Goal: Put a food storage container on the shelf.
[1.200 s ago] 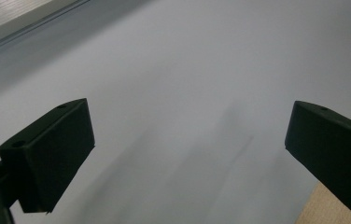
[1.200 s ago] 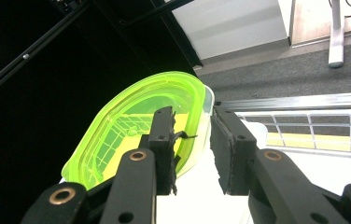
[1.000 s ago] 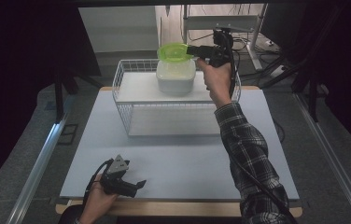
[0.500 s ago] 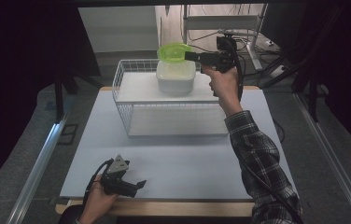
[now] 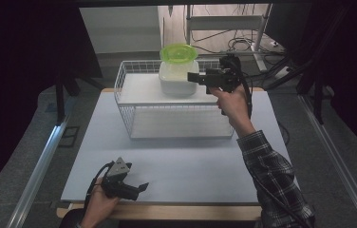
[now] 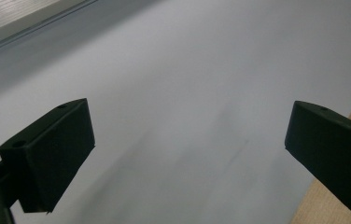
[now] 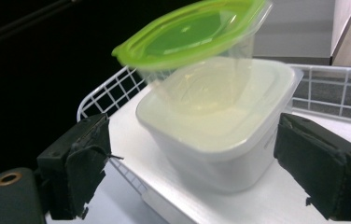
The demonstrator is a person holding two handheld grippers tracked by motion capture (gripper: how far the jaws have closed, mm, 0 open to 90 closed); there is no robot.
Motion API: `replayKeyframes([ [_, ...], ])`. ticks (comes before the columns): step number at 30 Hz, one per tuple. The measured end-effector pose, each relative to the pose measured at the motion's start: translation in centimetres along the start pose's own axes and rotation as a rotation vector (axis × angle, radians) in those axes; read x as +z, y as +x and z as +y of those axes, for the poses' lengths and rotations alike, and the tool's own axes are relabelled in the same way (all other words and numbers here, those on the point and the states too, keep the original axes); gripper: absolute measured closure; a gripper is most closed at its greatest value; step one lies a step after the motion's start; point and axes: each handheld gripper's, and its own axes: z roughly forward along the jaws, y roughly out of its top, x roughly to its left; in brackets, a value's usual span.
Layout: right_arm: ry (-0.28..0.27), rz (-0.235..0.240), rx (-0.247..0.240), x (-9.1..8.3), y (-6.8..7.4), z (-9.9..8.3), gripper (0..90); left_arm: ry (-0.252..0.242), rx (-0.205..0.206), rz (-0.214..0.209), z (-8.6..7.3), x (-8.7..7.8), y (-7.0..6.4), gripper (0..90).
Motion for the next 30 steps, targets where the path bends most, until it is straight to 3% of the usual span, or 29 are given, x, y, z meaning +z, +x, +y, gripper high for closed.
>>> replayKeyframes([
  [9, 0.043, 0.004, -0.088, -0.2, 0.8, -2.5, 8.5, 0.002, 0.000, 0.001, 0.0, 0.1, 0.0, 1.3],
  [15, 0.054, 0.018, -0.111, -0.4, 1.1, -4.0, 8.0, 0.003, -0.002, 0.001, 0.0, 0.1, 0.0, 1.3],
  [30, 0.097, 0.024, -0.219, -0.8, 1.9, -7.9, 6.1, 0.012, -0.002, -0.002, -0.1, 0.2, 0.0, 1.3],
])
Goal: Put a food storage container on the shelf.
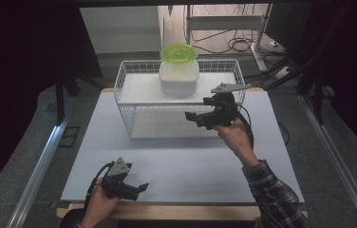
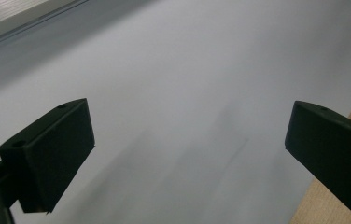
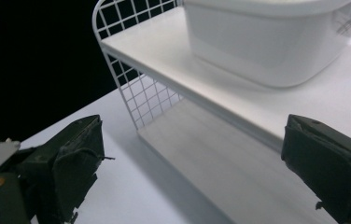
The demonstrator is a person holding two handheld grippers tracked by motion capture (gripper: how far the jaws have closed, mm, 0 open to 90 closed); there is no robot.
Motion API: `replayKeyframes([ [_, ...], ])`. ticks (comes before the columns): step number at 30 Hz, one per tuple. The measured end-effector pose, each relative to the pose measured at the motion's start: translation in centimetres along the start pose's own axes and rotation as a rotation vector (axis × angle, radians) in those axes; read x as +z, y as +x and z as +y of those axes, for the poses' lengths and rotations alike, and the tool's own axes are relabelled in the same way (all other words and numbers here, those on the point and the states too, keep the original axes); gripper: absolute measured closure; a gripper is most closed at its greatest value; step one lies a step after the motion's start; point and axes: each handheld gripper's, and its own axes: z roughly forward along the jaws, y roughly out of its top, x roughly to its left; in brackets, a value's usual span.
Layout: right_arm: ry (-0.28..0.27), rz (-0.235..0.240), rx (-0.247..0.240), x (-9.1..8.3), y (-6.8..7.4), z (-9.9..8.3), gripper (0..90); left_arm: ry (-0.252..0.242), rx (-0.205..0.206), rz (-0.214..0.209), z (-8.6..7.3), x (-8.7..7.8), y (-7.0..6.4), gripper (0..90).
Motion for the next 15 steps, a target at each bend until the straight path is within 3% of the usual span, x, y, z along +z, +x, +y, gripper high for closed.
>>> replayKeyframes([
  [11, 0.050, -0.003, -0.090, 0.3, 0.9, -3.3, 3.8, 0.005, 0.003, -0.006, 0.0, 0.1, 0.0, 1.3],
  [15, 0.071, 0.002, -0.093, 0.5, 0.9, -4.7, 3.0, 0.008, 0.004, -0.008, 0.0, 0.1, 0.0, 1.3],
])
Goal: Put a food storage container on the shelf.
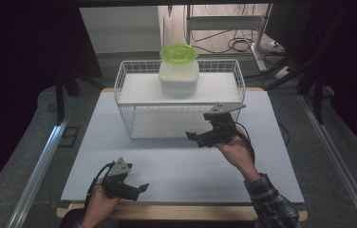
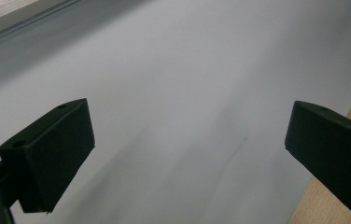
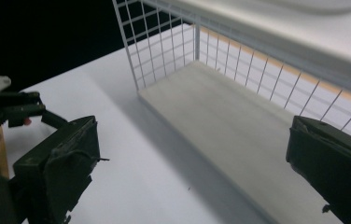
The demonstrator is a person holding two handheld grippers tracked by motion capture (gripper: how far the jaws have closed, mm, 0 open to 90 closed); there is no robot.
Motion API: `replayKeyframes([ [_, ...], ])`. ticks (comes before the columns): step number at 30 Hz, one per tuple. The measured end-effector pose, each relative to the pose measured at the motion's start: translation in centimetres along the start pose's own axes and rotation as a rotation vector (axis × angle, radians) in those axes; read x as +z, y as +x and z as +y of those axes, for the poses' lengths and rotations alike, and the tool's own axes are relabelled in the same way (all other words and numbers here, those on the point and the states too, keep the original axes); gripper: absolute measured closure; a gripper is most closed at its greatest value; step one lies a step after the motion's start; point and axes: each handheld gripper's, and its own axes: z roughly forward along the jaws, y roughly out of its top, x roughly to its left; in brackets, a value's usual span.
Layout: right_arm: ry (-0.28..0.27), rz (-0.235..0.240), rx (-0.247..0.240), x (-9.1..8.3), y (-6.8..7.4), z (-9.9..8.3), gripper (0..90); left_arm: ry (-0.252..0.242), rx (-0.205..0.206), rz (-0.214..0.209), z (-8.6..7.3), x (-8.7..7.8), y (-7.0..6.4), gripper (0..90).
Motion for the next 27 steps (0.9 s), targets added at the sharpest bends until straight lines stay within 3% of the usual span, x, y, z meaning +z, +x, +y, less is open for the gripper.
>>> replayKeyframes([
  [8, 0.015, -0.008, -0.026, -0.1, 0.1, -2.2, 2.7, 0.008, 0.003, -0.006, 0.0, 0.0, 0.0, 1.3],
  [14, 0.015, -0.008, -0.015, -0.5, 0.2, -3.5, 2.7, 0.002, 0.003, -0.007, 0.0, 0.0, 0.0, 1.3],
  [22, 0.035, -0.077, -0.001, -0.9, 0.5, -5.2, 0.0, 0.003, 0.003, -0.009, 0.0, 0.0, -0.1, 1.3],
  [27, 0.048, -0.078, 0.005, -1.2, 0.6, -6.2, 0.0, 0.005, 0.002, -0.011, 0.0, 0.0, -0.1, 1.3],
])
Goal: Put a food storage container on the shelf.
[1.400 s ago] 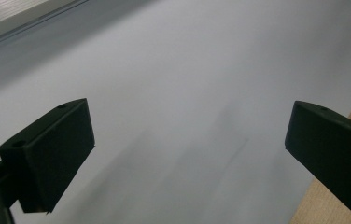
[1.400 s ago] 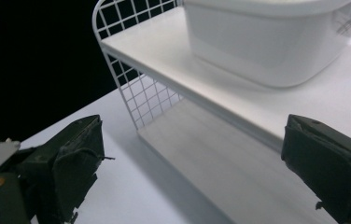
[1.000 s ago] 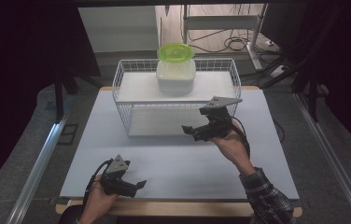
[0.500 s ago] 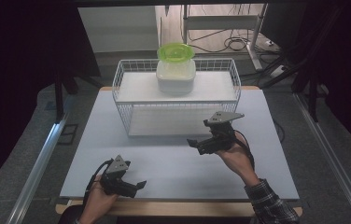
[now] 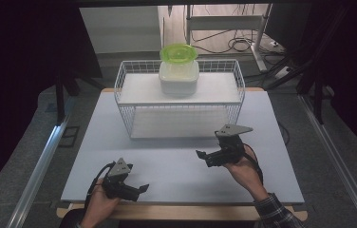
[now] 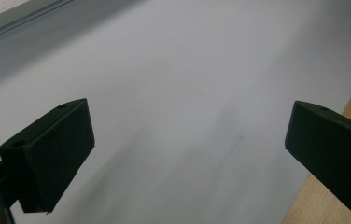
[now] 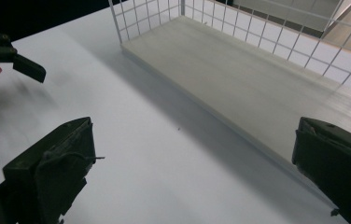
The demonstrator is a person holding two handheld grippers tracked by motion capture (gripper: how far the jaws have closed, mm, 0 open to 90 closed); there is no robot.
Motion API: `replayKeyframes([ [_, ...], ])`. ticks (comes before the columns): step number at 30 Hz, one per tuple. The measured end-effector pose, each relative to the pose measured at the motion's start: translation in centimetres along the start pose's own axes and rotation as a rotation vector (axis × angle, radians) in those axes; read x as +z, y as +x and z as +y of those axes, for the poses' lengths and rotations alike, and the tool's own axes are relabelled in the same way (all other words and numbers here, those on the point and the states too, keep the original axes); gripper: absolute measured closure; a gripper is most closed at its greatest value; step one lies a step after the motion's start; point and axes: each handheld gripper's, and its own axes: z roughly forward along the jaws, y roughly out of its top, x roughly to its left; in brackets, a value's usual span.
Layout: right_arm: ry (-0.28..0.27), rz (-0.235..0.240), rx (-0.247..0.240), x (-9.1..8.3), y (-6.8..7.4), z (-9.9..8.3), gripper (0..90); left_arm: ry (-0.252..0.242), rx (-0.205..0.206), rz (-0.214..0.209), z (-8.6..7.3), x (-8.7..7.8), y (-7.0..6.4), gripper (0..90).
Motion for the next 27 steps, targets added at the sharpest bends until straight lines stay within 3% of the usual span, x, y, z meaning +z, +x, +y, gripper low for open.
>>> replayKeyframes([
  [27, 0.063, -0.031, 0.046, -0.4, -0.7, -5.9, 0.0, 0.013, 0.006, -0.007, 0.0, 0.2, -0.1, 1.3],
])
